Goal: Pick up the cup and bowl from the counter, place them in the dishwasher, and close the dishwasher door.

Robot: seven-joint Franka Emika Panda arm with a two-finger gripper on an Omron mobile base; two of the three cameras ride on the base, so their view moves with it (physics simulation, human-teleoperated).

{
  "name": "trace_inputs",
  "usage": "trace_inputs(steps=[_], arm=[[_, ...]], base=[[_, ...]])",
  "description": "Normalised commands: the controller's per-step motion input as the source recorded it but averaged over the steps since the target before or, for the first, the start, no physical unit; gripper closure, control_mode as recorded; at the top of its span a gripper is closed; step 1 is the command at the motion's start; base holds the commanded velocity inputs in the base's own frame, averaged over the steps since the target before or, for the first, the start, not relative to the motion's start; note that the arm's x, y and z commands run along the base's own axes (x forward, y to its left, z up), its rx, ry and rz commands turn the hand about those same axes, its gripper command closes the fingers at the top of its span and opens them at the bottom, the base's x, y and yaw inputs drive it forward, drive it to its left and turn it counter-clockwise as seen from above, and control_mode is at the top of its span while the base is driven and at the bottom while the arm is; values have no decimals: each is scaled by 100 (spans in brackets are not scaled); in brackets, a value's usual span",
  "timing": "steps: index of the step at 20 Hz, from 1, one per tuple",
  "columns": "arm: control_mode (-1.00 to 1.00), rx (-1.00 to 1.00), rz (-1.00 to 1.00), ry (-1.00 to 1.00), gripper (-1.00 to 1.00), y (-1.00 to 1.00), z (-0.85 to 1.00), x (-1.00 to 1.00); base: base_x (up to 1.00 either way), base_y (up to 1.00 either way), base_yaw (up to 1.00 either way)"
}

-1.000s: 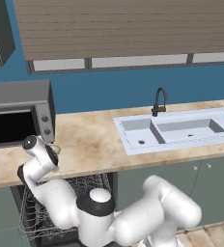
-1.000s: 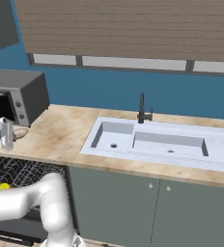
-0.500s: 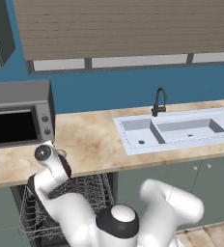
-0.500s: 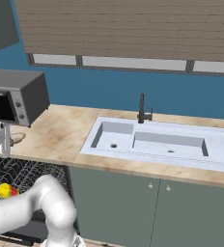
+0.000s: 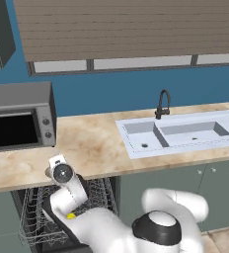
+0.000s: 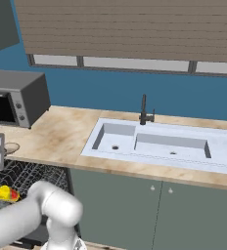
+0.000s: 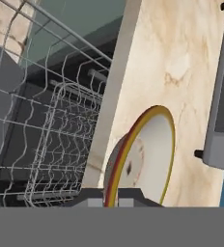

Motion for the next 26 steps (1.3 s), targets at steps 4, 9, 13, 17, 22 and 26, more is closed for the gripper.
trace_inputs(steps=[4, 9, 13, 17, 22, 26], arm=[[-100, 19, 1, -4, 100, 0, 4, -76], [-100, 21, 3, -1, 100, 3, -4, -48], [-100, 20, 3, 0, 100, 6, -46, 0], [-100, 13, 2, 8, 100, 15, -75, 0], [-100, 1, 1, 5, 100, 29, -55, 0], [-100, -10, 0, -3, 100, 55, -5, -16]], base=[[0, 0, 0], [0, 0, 0], [0, 0, 0], [0, 0, 0], [0, 0, 0], [0, 0, 0]])
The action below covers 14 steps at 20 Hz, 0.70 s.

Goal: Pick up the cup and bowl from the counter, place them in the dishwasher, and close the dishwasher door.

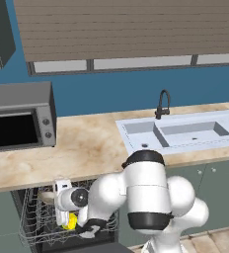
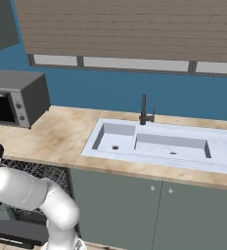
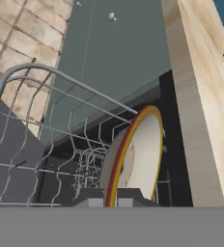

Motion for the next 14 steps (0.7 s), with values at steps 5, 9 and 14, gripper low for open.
trace_inputs(steps=[5, 9, 14], arm=[[-100, -24, 0, -12, 100, 64, -1, -31], [-100, -17, 0, -7, 100, 74, -21, -16], [-100, 4, -3, -4, 100, 44, -35, -19]], base=[[0, 0, 0], [0, 0, 0], [0, 0, 0]])
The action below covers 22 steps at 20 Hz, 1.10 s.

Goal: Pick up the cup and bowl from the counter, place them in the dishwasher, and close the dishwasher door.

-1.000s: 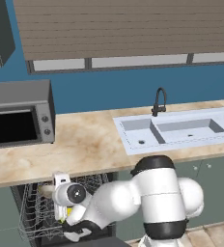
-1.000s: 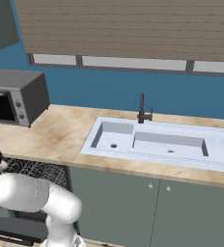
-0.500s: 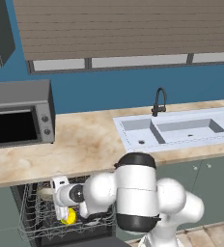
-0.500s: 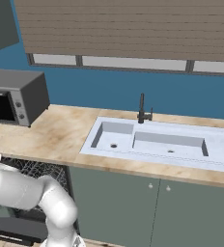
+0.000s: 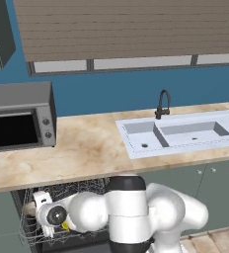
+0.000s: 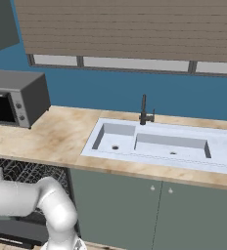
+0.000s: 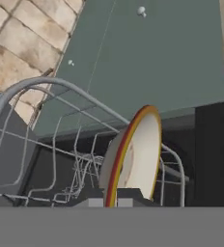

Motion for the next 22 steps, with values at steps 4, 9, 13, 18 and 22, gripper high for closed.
trace_inputs(steps=[4, 9, 13, 18, 22], arm=[[-100, 26, -9, -3, 100, -1, -26, -1], [-100, 19, -10, 0, 100, 0, -67, 0], [-100, 13, -16, 0, 100, 0, -60, 0], [-100, 13, -8, 0, 100, 9, -18, 1], [-100, 15, -10, 1, -100, 21, -42, 2]], base=[[0, 0, 0], [0, 0, 0], [0, 0, 0], [0, 0, 0], [0, 0, 0]])
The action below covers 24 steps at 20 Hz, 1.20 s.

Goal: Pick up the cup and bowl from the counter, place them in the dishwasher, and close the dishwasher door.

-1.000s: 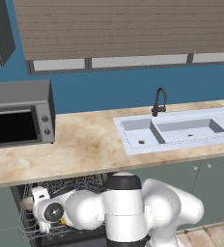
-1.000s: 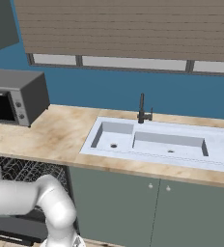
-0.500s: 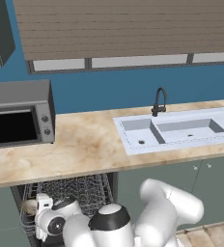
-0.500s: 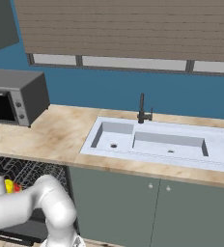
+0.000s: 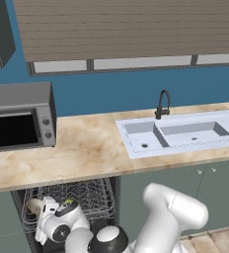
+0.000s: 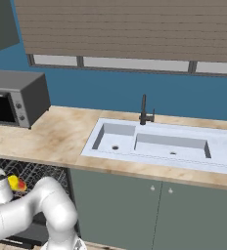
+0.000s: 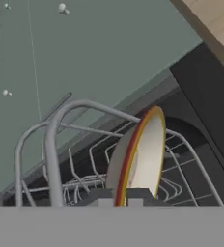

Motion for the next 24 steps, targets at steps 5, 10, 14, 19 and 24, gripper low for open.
trace_inputs(steps=[5, 10, 14, 19, 24], arm=[[-100, 17, -15, 0, -100, 9, -1, -3], [-100, 15, -7, 0, -100, 43, 60, -20], [-100, 15, -2, 0, -100, 26, 22, -54], [-100, 11, -1, 2, -100, -24, 2, -37], [-100, -2, 0, 9, -100, -15, 20, -39]], base=[[0, 0, 0], [0, 0, 0], [0, 0, 0], [0, 0, 0], [0, 0, 0]])
